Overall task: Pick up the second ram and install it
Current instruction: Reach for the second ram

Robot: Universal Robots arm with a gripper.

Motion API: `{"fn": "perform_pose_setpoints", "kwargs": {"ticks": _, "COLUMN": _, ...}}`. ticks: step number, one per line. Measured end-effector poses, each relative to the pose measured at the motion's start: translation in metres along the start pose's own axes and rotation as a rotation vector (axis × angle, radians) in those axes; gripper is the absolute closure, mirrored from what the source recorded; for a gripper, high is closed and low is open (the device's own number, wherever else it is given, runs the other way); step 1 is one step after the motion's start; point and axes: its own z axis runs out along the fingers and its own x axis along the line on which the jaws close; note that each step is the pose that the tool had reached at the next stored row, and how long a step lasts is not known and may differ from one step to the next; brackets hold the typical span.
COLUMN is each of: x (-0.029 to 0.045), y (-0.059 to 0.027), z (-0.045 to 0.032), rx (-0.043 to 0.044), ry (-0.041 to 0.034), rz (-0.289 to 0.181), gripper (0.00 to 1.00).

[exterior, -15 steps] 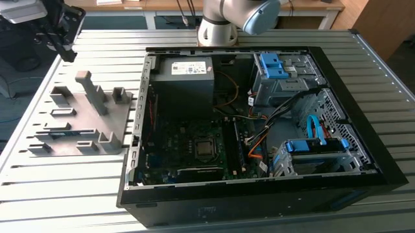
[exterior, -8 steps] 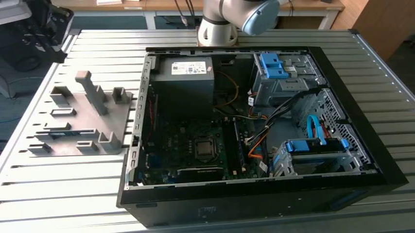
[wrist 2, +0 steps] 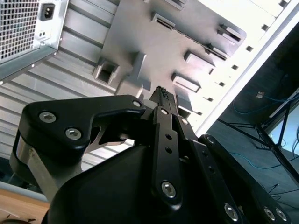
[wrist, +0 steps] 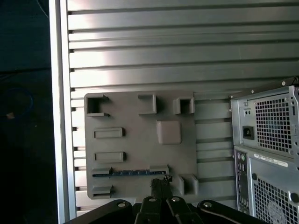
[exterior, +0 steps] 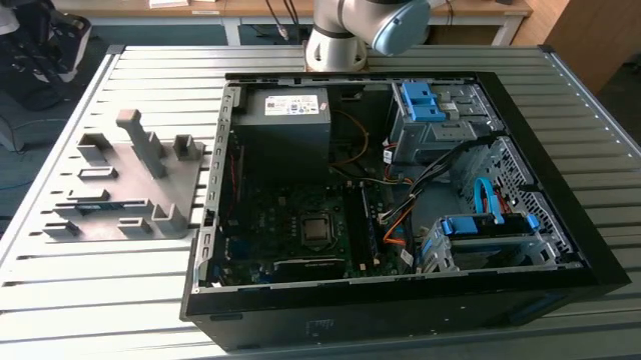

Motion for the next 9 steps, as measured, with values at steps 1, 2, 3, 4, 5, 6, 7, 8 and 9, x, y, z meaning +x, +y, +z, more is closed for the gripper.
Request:
{"fn": "perform_pose_setpoints", "kwargs": {"ticks": 1, "x": 0.0019, "y": -0.0002, "z": 0.0009, "rx": 0.0001, "ry": 0.0001, "rz": 0.000, "gripper": 0.90}}
{"fn": "perform_pose_setpoints", "kwargs": {"ticks": 2, "x": 0.0033, "y": -0.0003, "z": 0.0018, "rx": 0.0000, "ry": 0.0000, "rz": 0.000, "gripper": 0.90}}
{"fn": "perform_pose_setpoints", "kwargs": {"ticks": 3, "x": 0.0039, "y": -0.0004, "z": 0.0025, "rx": -0.0001, "ry": -0.0002, "rz": 0.000, "gripper": 0.90}}
{"fn": "perform_pose_setpoints", "kwargs": {"ticks": 4, "x": 0.0040, "y": -0.0005, "z": 0.0027, "rx": 0.0000, "ry": -0.0001, "rz": 0.000, "gripper": 0.90}}
{"fn": "perform_pose_setpoints", "kwargs": {"ticks": 5, "x": 0.0040, "y": -0.0005, "z": 0.0026, "rx": 0.0000, "ry": 0.0000, "rz": 0.000, "gripper": 0.90}}
{"fn": "perform_pose_setpoints", "kwargs": {"ticks": 6, "x": 0.0040, "y": -0.0005, "z": 0.0026, "rx": 0.0001, "ry": 0.0001, "rz": 0.000, "gripper": 0.90}}
{"fn": "perform_pose_setpoints", "kwargs": {"ticks": 7, "x": 0.0040, "y": -0.0004, "z": 0.0027, "rx": 0.0001, "ry": 0.0001, "rz": 0.000, "gripper": 0.90}}
{"fn": "perform_pose_setpoints", "kwargs": {"ticks": 8, "x": 0.0040, "y": -0.0004, "z": 0.0027, "rx": 0.0001, "ry": 0.0001, "rz": 0.000, "gripper": 0.90}}
{"fn": "perform_pose_setpoints", "kwargs": {"ticks": 9, "x": 0.0041, "y": -0.0004, "z": 0.0027, "rx": 0.0001, "ry": 0.0001, "rz": 0.000, "gripper": 0.90}}
